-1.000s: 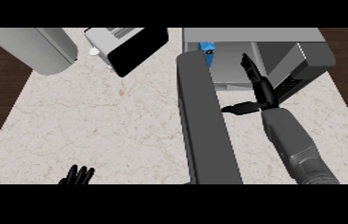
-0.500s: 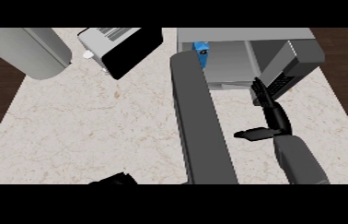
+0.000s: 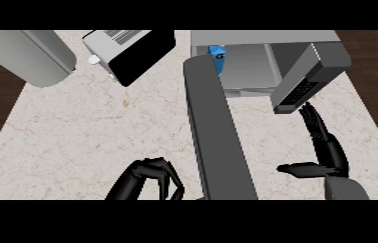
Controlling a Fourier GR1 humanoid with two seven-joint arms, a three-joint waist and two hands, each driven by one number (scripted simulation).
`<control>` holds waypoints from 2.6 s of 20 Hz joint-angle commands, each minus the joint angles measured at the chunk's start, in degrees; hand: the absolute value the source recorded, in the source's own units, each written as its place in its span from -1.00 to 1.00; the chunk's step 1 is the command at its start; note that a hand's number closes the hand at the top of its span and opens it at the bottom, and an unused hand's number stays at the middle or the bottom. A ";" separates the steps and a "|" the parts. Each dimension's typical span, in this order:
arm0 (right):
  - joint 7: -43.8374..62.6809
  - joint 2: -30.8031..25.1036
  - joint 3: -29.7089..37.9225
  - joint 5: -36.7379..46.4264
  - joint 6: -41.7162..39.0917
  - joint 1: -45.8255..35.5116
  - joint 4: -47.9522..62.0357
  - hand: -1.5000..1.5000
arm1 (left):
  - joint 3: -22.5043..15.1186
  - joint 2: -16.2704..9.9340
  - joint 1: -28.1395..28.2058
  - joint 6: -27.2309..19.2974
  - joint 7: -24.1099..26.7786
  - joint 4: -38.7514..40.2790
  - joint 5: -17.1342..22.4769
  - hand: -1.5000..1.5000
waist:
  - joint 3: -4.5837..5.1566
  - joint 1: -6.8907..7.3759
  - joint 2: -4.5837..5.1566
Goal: Pick up the milk, place it into the microwave and close the microwave
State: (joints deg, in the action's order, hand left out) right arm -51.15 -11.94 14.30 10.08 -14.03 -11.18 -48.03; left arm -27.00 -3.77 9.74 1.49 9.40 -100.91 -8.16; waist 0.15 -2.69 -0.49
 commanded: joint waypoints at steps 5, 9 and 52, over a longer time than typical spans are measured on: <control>1.19 -3.77 0.97 -4.14 -4.98 11.98 -14.17 -1.00 | -5.10 2.73 -14.04 6.58 -6.86 15.22 -4.03 1.00 | -0.05 -0.09 0.40; 4.80 -3.74 0.95 -5.77 -4.42 15.07 -21.14 -1.00 | -8.06 3.71 -23.61 0.15 -1.88 30.71 -2.61 1.00 | -0.02 0.22 0.63; 21.12 -19.36 -1.57 -30.73 -19.08 7.51 -42.33 -1.00 | -16.02 3.77 -57.80 -36.77 12.41 51.30 46.12 1.00 | 0.17 -14.54 4.50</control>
State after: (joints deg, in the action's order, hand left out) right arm -30.09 -30.15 12.49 -19.47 -31.30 -3.00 -90.05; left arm -45.58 0.02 -44.17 -34.57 21.11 -52.14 35.47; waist 0.45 -16.19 3.82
